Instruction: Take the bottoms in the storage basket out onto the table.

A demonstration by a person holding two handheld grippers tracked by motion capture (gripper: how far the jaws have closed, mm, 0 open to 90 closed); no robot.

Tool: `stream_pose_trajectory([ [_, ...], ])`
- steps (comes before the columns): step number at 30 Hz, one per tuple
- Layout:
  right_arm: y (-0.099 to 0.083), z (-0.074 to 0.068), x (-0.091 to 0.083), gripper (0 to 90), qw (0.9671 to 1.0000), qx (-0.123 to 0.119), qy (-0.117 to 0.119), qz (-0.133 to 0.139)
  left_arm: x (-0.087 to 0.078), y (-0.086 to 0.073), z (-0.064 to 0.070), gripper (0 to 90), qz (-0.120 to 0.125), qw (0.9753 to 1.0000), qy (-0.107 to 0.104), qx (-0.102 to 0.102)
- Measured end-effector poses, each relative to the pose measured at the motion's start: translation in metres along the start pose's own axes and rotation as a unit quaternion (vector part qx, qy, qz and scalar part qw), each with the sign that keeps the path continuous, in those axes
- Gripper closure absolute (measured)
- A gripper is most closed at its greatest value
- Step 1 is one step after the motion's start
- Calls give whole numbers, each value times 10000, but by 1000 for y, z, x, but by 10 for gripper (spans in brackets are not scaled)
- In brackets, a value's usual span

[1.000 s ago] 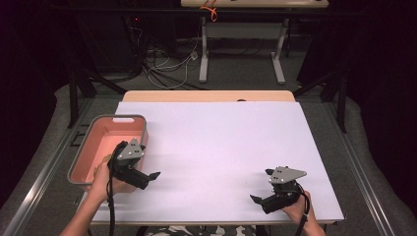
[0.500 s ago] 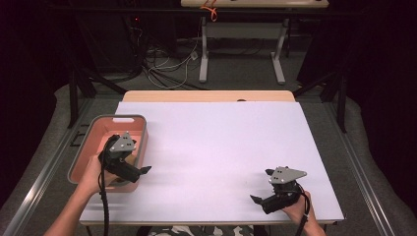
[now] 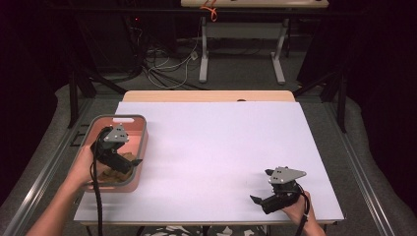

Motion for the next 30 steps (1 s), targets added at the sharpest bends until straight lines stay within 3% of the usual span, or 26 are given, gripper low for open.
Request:
stream_pose_trajectory([
  [7,0,0,0,0,10000,-9,32,-31,-6,-4,-11,0,-156,9997,16,210],
  [15,0,0,2,0,10000,3,37,-19,-5,-9,-16,0,-469,9979,-119,435],
  [22,0,0,2,0,10000,-24,46,-34,-1,-14,-19,0,-793,9949,-211,590],
  [30,0,0,2,0,10000,-16,57,-16,5,-20,-23,0,-1195,9896,-284,753],
])
Point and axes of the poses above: each handheld gripper's, and its own axes: x roughly forward along the jaws, y roughly out of its top, z roughly to its right, the point moved 2 cm from there along x, roughly forward along the jaws, and after that the axes turned 5 degrees about x, right-handed, at the moved point
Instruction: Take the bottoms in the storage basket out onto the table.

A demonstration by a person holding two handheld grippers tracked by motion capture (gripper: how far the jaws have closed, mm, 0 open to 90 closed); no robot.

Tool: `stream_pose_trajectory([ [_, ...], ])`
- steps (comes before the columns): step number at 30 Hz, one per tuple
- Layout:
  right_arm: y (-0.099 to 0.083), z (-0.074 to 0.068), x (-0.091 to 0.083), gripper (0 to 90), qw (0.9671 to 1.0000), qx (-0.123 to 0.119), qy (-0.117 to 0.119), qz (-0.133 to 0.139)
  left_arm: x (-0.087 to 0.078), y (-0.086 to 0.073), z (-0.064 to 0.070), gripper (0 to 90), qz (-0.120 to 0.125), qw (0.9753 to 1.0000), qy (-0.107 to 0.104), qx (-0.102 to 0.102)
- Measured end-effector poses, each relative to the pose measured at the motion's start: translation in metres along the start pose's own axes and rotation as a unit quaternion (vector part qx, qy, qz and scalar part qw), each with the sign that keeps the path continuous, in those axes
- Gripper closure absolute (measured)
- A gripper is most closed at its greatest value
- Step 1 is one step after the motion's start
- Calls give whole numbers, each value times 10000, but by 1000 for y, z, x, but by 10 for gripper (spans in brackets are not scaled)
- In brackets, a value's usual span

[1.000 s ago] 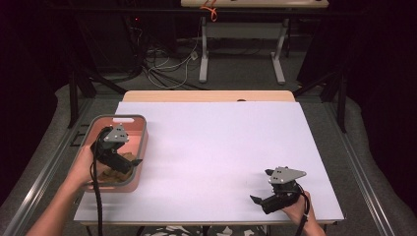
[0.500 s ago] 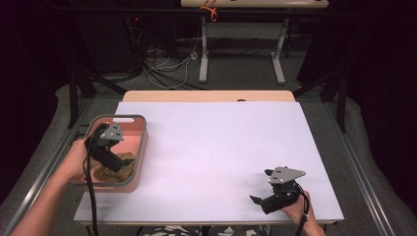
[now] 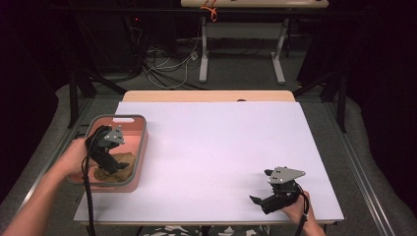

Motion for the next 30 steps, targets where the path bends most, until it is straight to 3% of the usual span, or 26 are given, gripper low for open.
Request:
stream_pose_trajectory([
  [7,1,-1,0,0,10000,-16,-16,-44,9,-7,-4,0,-335,9993,-170,65],
  [12,0,-1,0,0,10000,21,-6,-17,17,-10,-4,0,-680,9972,-255,153],
  [18,0,0,0,0,10000,13,-1,-55,24,-10,-1,0,-820,9955,-437,164],
  [24,0,0,1,0,10000,20,21,-41,33,-12,0,0,-1054,9922,-639,199],
  [30,0,1,1,0,10000,-5,15,-48,41,-14,-1,0,-1198,9901,-707,211],
])
Point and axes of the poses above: each handheld gripper's, and its own axes: x roughly forward along the jaws, y roughly out of its top, z roughly to its right, the point moved 2 cm from there along x, roughly forward along the jaws, and after that the axes turned 5 degrees about x, right-handed, at the moved point
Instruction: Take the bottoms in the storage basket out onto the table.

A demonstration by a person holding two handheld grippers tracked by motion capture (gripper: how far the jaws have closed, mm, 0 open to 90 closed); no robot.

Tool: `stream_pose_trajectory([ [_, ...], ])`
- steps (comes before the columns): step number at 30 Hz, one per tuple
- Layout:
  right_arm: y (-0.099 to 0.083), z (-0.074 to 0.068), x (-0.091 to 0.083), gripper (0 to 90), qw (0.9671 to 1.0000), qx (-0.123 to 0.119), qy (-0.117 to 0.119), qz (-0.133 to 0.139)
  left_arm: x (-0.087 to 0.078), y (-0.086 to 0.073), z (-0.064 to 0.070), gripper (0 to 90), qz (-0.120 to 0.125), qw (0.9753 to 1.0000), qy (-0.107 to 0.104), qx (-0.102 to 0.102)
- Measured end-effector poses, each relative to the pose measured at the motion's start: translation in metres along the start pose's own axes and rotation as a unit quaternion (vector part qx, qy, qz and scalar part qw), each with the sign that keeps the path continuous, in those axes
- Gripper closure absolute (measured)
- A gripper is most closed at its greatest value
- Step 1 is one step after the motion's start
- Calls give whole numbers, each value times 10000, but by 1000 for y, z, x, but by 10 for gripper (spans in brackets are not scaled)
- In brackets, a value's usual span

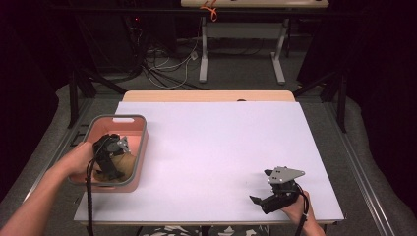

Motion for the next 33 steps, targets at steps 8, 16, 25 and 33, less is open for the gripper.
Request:
stream_pose_trajectory([
  [8,0,0,0,0,10000,-12,-4,-10,11,2,-4,0,-33,9999,-77,-119],
  [16,0,0,-1,0,10000,-8,-29,19,29,3,-7,9,-490,9987,-121,-116],
  [25,-1,0,-1,0,10000,31,-47,18,34,2,-8,93,-343,9992,-132,-176],
  [33,-1,1,-2,0,10000,45,-44,17,32,1,-8,206,-204,9996,-137,-159],
])
Point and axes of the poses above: each handheld gripper's, and its own axes: x roughly forward along the jaws, y roughly out of its top, z roughly to its right, the point moved 2 cm from there along x, roughly forward along the jaws, and after that the axes turned 5 degrees about x, right-handed, at the moved point
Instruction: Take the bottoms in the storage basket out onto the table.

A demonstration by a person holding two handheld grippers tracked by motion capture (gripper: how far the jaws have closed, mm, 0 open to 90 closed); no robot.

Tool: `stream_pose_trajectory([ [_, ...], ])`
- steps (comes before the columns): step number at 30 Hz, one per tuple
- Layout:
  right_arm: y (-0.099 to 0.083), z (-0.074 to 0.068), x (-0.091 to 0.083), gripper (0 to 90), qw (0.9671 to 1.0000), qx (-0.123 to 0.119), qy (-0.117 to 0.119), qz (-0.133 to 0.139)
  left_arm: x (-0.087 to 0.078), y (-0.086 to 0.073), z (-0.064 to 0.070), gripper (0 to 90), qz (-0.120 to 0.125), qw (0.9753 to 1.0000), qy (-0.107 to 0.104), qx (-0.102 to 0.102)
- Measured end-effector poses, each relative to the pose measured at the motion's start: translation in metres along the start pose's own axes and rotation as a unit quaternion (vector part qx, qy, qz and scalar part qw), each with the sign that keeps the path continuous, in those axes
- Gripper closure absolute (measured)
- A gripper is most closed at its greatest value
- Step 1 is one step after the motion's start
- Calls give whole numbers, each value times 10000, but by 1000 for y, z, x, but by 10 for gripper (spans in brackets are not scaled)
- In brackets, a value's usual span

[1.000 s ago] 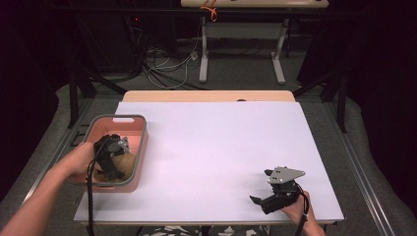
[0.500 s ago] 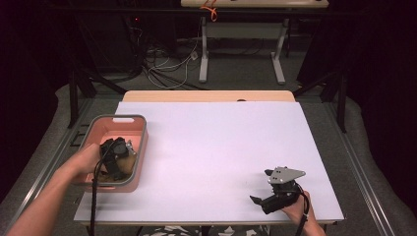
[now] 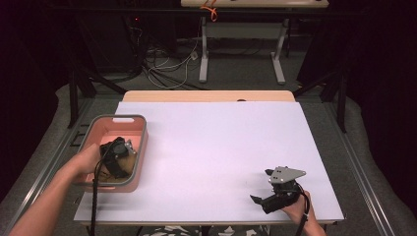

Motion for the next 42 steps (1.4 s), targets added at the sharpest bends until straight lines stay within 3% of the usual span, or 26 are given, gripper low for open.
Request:
stream_pose_trajectory([
  [8,0,0,-1,0,10000,-11,-10,10,-5,-2,4,305,81,9999,57,36],
  [23,0,1,-1,0,10000,-34,-48,38,-12,-8,7,313,396,9990,70,-189],
  [42,0,1,-2,0,10000,-17,-77,42,-22,-12,10,323,621,9968,140,-490],
])
Point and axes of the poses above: each handheld gripper's, and its own axes: x roughly forward along the jaws, y roughly out of its top, z roughly to its right, the point moved 2 cm from there along x, roughly forward along the jaws, and after that the axes turned 5 degrees about x, right-handed, at the moved point
